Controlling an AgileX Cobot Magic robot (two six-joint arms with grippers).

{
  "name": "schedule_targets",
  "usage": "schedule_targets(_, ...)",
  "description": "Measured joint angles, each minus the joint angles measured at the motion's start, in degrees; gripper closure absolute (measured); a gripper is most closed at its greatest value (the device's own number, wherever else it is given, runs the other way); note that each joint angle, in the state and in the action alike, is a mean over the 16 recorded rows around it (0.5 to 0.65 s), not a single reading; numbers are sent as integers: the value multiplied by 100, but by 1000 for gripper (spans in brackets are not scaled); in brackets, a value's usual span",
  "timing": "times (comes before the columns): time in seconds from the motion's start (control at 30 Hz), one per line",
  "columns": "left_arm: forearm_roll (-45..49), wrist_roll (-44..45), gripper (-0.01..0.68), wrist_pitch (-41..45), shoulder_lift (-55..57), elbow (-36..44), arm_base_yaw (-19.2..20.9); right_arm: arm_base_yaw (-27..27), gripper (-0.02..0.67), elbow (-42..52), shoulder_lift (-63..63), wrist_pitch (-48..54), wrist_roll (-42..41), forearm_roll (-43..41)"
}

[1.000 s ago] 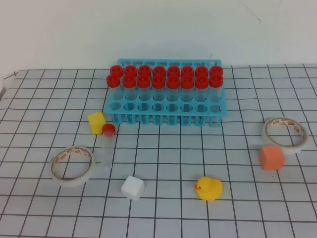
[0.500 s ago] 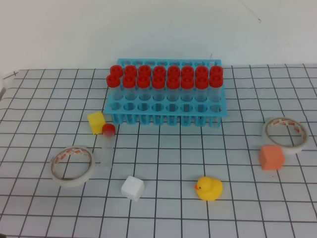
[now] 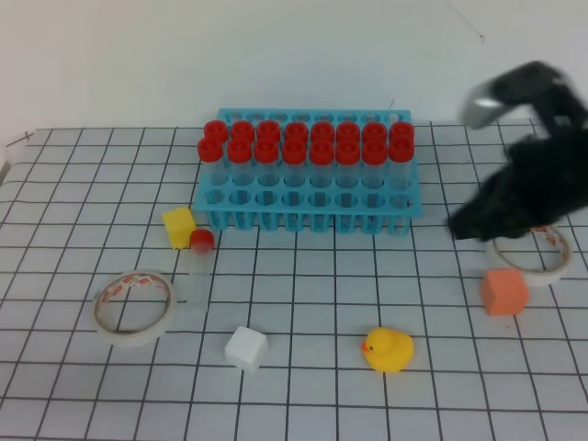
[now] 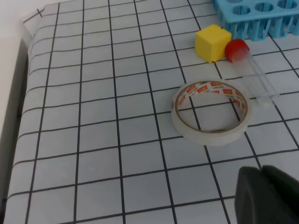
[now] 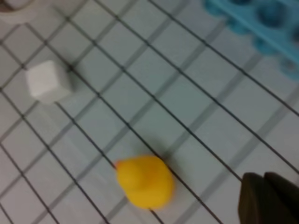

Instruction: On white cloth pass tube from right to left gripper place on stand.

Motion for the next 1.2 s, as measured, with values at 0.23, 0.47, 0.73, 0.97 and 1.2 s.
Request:
schedule_targets(0.23, 6, -4, 674, 90, 0, 0, 0, 1006, 645, -1224, 1172, 227, 477, -136)
schedule_targets(0.47, 5, -20, 674, 135, 0, 0, 0, 1584, 557, -2415, 2139, 646, 1063, -228)
schedule_targets(0.73, 2, -98, 674, 146, 0, 0, 0, 2013, 347, -3421, 2919, 980, 1674, -246)
schedule_targets(0.97, 0, -176, 674, 146, 0, 0, 0, 2258, 217, -3826, 3306, 856, 2138, -251)
schedule_targets(1.2, -9, -210, 674, 146, 0, 0, 0, 2360, 196, -3920, 3545, 573, 2416, -251)
